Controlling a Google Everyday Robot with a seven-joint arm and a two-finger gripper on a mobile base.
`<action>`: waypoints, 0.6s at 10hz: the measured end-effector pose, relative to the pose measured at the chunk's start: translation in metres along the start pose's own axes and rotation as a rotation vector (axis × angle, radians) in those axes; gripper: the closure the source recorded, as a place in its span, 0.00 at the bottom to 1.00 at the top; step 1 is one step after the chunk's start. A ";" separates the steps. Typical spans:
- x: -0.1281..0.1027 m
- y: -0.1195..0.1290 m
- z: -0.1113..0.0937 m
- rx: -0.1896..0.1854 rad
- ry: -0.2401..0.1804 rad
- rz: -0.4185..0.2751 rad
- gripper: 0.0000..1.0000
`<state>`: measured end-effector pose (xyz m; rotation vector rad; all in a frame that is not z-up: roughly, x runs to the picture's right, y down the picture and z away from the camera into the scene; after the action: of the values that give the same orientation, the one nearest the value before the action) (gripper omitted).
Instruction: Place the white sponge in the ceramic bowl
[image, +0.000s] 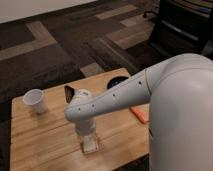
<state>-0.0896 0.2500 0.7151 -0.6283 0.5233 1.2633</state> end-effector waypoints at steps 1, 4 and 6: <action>0.000 0.001 -0.003 -0.007 0.000 0.010 0.82; -0.006 -0.001 -0.025 -0.040 0.002 0.049 0.82; -0.018 -0.017 -0.053 -0.055 0.008 0.083 0.82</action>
<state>-0.0782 0.1979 0.6915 -0.6635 0.5273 1.3574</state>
